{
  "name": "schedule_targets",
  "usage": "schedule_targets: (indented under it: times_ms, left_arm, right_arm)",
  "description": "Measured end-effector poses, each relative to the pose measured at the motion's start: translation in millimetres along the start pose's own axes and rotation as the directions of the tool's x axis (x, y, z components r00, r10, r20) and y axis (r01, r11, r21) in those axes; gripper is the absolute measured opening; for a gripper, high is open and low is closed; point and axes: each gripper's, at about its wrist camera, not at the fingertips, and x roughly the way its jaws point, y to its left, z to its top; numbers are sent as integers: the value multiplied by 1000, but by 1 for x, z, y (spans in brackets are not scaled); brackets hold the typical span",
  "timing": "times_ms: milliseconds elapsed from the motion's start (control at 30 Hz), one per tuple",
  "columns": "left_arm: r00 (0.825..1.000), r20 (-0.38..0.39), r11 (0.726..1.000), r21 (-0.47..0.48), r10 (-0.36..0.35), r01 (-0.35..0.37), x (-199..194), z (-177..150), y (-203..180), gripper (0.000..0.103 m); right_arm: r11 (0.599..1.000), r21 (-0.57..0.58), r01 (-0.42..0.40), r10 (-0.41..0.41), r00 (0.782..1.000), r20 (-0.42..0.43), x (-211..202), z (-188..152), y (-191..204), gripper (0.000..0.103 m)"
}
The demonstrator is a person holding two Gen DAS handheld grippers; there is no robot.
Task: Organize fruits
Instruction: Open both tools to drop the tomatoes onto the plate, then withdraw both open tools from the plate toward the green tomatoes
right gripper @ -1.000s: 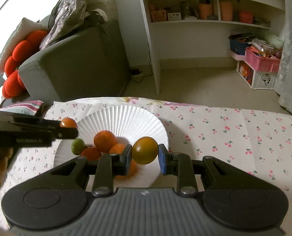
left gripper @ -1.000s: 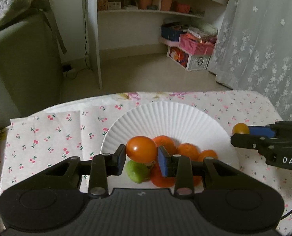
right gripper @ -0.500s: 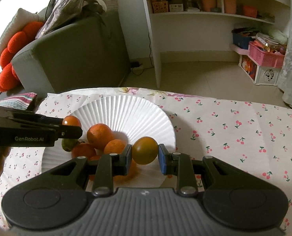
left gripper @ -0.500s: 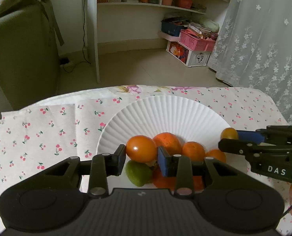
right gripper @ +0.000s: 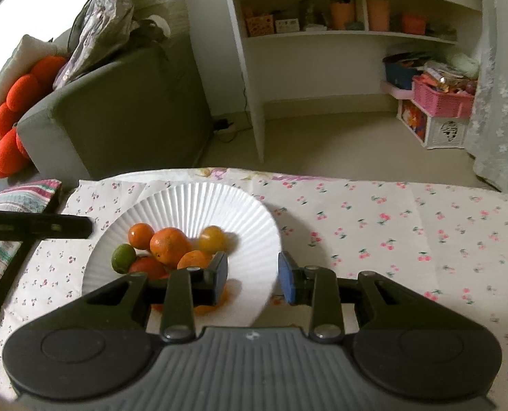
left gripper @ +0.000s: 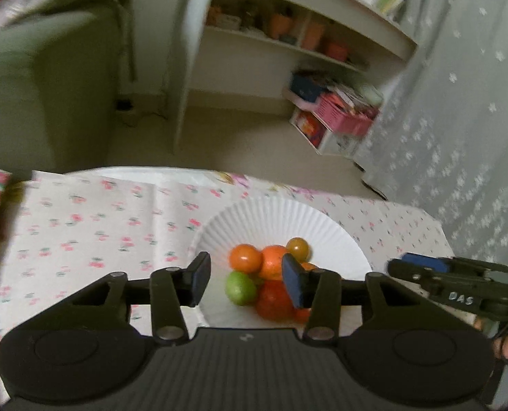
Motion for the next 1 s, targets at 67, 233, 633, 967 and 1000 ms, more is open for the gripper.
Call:
schedule_targets:
  times_ms: [67,233,633,967,1000]
  left_arm:
    - [999,25,999,-24,25,-24,-18,-3,0,29]
    - [992,87,996,-32,87,-85,-54,-19,-4,44]
    - [972,-17,968,-89,235,-236,-64,-82,24,62]
    - [957,-39,956,-38,288,-290,-79,-116,26,74]
    - [955,-45,955,-38,293,-295,-79,-118,25,74]
  right_arm:
    - [1000,-1,-1,1,1000,2,-10,1,2,32]
    - [1000,-25,-13,13,1000,2,-35,-1,22,32]
    - [981,-182,-68,56,996,-73,-53,-40,81,66]
    - [973,-200,-116,89,986,-139,-59,-54,100,84]
    - [971,-204,-126,95,983,-155,-57,-57,102,84]
